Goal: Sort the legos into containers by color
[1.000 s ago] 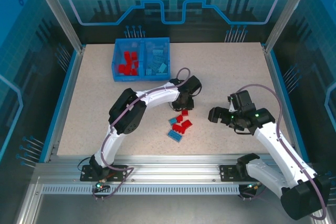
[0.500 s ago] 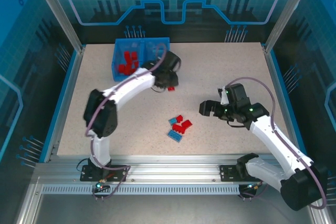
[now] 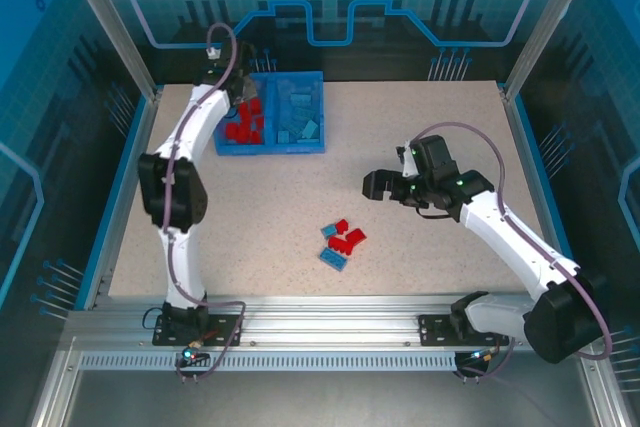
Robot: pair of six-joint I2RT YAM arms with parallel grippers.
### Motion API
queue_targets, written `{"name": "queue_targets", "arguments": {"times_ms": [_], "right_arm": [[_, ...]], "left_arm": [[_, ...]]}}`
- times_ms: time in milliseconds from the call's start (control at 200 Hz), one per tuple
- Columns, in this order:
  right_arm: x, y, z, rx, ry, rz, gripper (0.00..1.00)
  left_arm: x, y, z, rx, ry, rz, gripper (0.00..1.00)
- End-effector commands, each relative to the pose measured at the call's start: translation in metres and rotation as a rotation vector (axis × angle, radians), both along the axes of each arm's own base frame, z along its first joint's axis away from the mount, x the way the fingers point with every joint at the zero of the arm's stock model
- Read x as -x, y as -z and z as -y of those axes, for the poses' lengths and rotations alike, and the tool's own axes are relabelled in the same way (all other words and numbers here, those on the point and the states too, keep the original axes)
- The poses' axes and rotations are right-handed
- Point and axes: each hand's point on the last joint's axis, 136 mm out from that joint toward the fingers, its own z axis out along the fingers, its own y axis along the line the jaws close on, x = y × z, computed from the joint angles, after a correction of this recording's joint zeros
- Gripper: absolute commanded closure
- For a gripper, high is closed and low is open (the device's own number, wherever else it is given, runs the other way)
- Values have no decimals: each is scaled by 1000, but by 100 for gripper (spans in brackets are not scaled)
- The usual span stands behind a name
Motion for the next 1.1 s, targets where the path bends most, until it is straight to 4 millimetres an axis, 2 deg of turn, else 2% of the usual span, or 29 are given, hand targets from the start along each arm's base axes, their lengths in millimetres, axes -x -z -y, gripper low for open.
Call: {"name": "queue_targets", "arguments": {"times_ms": [0, 75, 170, 250, 335, 500, 625, 680, 735, 745, 775, 790, 865, 875, 930, 961, 1081, 1096], "right_arm": [[4, -10, 0, 27, -11, 24, 0], [7, -13, 2, 30, -5, 27, 0], [11, -18, 5, 31, 9, 35, 0], [13, -22, 7, 33, 19, 47, 0], [13, -24, 8, 31, 29, 56, 0], [8, -21, 1, 17, 16, 45, 0], [4, -21, -8, 25, -13, 44, 0], [3, -19, -11, 32, -27, 42, 0], [2, -15, -15, 45, -43, 34, 0], [2, -14, -16, 49, -48, 32, 0], [3, -12, -19, 58, -63, 32, 0], [2, -11, -21, 66, -70, 33, 0], [5, -6, -34, 112, -136, 38, 1], [7, -6, -37, 120, -149, 39, 2], [11, 2, -49, 169, -214, 31, 2], [14, 7, -57, 195, -254, 24, 3], [32, 33, -90, 296, -431, -24, 8], [35, 36, -94, 310, -452, -30, 9]], "left_arm": [[-23, 14, -18, -184, -8, -38, 74], [-39, 22, -26, -203, -33, -30, 73], [-51, 26, -36, -211, -63, -9, 65], [-55, 27, -42, -216, -81, 0, 60], [-54, 22, -40, -187, -70, 7, 52], [-38, -10, -36, -132, -68, 42, 49], [-17, -58, -27, -58, -42, 125, 52], [-3, -76, -16, 7, -4, 152, 53], [15, -103, -3, 80, 46, 204, 53], [18, -101, 0, 91, 55, 200, 53], [29, -109, 9, 121, 91, 220, 53], [37, -121, 13, 134, 110, 246, 53], [69, -138, 38, 184, 239, 312, 54], [75, -147, 42, 191, 259, 336, 54], [101, -150, 62, 205, 384, 366, 54], [119, -161, 71, 209, 458, 404, 54], [190, -160, 105, 176, 789, 477, 53], [198, -155, 107, 161, 822, 475, 52]]}}
